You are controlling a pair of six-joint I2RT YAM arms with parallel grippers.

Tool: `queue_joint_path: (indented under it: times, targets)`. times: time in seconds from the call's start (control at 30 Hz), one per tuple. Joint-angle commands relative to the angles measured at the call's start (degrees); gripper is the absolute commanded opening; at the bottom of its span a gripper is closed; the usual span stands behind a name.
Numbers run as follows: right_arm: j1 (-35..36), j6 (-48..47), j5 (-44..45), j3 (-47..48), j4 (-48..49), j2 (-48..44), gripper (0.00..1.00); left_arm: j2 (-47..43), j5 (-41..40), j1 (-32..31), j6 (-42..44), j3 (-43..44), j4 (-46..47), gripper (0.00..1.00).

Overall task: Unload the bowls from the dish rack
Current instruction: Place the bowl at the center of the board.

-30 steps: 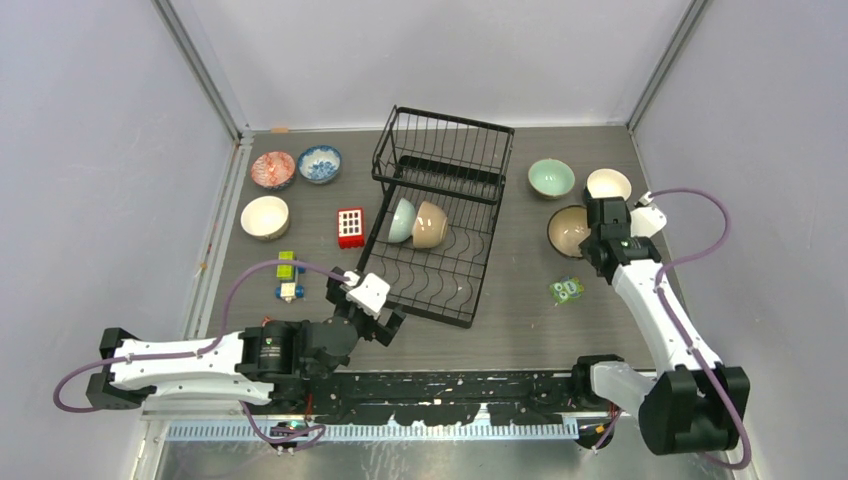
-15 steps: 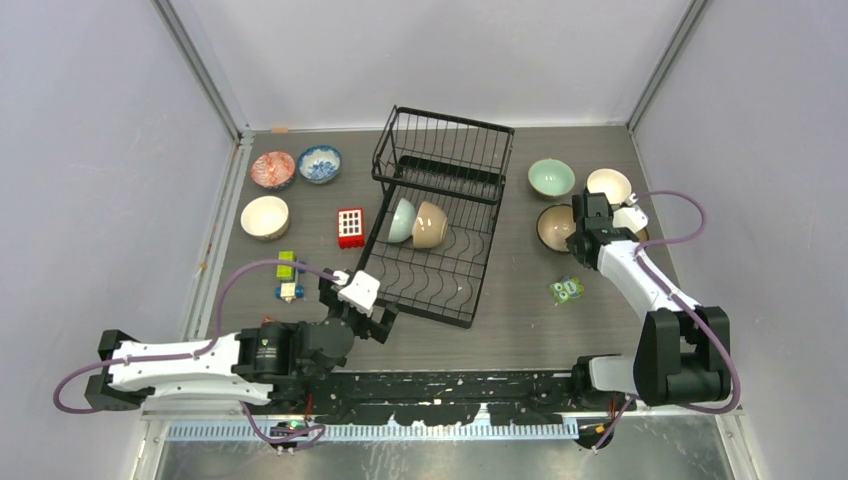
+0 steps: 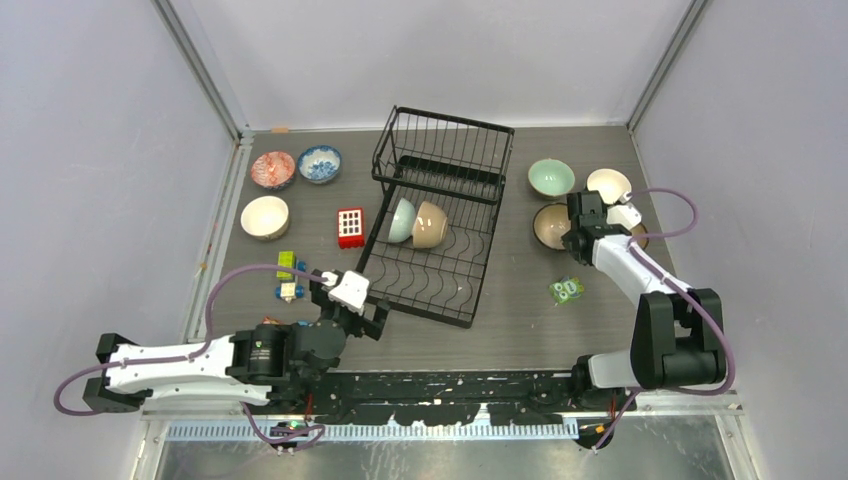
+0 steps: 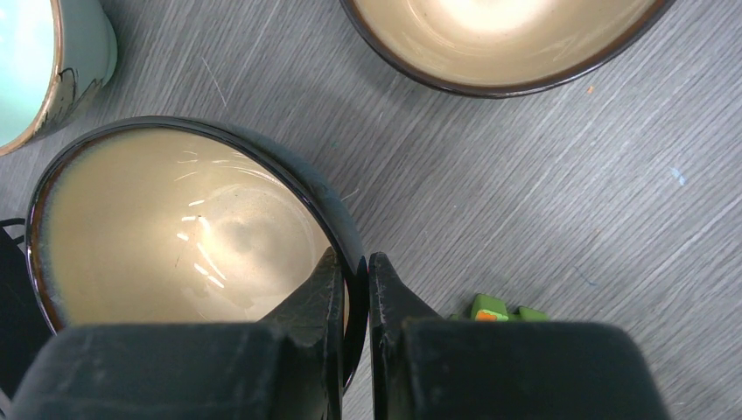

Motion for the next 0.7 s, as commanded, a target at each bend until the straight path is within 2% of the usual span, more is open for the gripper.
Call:
queue_joint_path:
  times: [0.0, 0.23, 0.47, 0.67]
  targets:
    - [0.5, 0.3, 2.7, 4.7, 5.0, 0.3, 0.01, 1.5, -0.3, 0.0, -0.8, 0.2, 1.9, 1.0]
    - [0.7, -1.5, 3.9, 6.6, 4.8, 3.6, 0.01, 4.3, 1.4, 0.0, 0.0, 1.3, 2.8, 1.0]
    - [0.7, 0.4, 0.8, 8.3, 5.4, 8.0, 0.01, 5.7, 2.1, 0.0, 0.7, 1.2, 4.3, 1.0]
    - [0.6, 0.6, -0.4, 10.0, 2.8, 8.8, 0.01, 6.4, 2.2, 0.0, -1.5, 2.5, 1.2, 1.0]
